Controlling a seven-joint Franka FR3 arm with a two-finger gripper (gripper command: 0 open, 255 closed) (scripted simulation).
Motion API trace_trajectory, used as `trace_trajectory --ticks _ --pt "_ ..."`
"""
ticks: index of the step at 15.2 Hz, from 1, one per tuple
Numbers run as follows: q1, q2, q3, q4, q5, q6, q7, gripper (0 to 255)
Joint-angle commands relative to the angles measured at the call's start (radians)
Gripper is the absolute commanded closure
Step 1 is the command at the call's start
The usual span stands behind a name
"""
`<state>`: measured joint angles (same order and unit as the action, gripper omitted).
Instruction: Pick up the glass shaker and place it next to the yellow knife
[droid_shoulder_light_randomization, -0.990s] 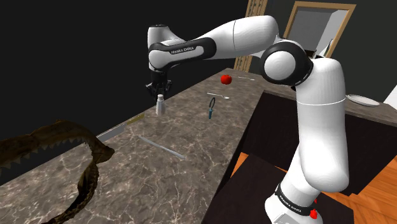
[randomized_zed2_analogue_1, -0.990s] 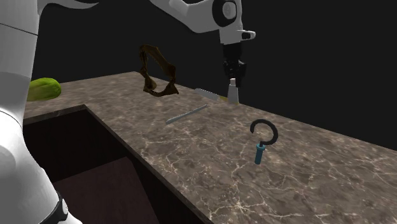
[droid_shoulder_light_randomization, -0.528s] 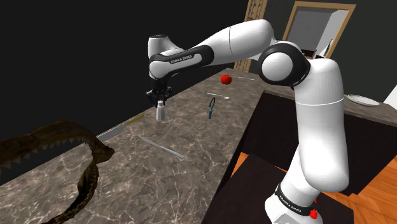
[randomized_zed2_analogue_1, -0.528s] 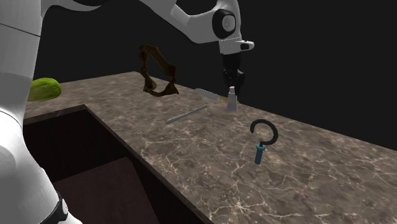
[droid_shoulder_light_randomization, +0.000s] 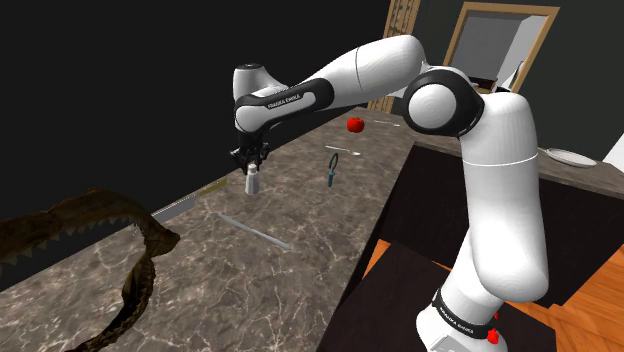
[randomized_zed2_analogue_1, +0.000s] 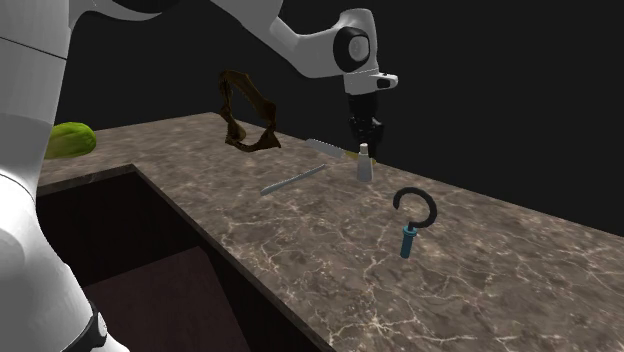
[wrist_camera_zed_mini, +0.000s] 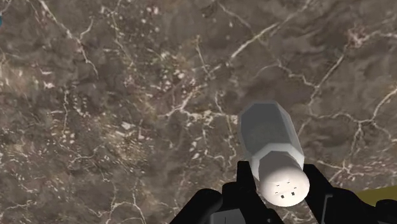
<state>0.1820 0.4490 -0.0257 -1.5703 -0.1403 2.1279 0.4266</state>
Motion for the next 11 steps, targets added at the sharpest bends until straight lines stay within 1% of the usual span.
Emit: trace_trajectory --ticks 1,3,4,9,11 --pt "0.0 0.0 0.0 0.0 0.0 0.001 0.0 255" --pt "0.0 0.0 0.0 0.0 0.0 0.001 0.0 255" --pt "0.0 0.0 0.0 0.0 0.0 0.001 0.0 0" --pt "0.0 0.0 0.0 0.0 0.0 0.001 0.0 0" --pt "0.004 -0.029 0.002 0.023 0.002 -0.052 -0.001 0"
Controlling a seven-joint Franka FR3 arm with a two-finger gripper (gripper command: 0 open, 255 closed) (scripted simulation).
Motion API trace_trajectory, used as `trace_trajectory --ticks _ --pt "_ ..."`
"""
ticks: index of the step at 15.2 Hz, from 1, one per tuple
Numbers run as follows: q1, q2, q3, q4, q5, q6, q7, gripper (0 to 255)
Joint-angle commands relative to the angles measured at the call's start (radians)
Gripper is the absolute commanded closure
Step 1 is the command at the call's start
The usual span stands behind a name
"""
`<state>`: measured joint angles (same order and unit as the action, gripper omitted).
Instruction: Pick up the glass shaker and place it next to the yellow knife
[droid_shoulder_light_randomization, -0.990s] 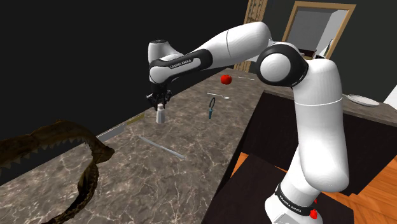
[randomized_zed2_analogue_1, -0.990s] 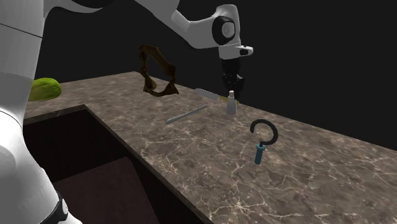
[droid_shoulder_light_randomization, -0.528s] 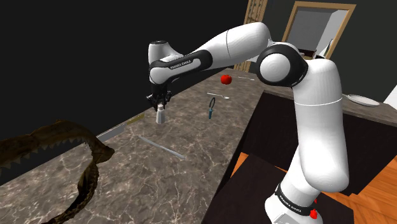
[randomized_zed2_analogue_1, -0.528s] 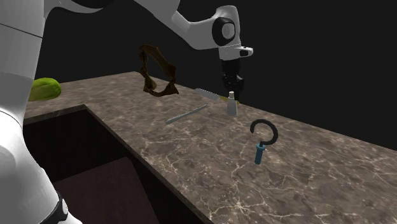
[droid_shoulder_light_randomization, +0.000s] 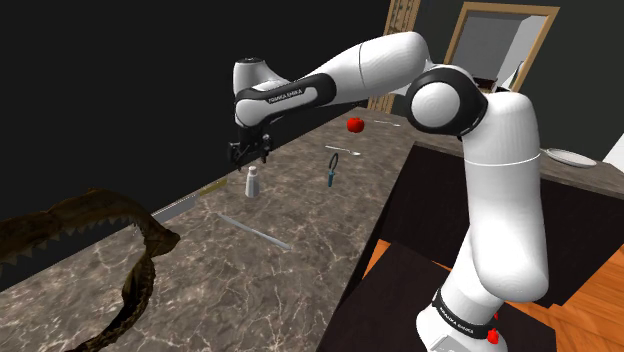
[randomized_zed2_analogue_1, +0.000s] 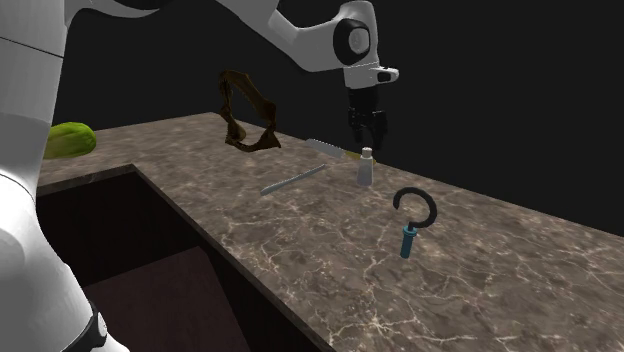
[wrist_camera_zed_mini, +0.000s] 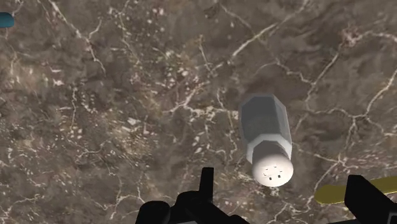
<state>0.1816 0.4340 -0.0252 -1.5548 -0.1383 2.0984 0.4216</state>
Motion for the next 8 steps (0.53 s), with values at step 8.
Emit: trace_trajectory --ticks 8 --pt "0.009 -0.036 0.004 0.034 0.001 -0.071 0.002 0"
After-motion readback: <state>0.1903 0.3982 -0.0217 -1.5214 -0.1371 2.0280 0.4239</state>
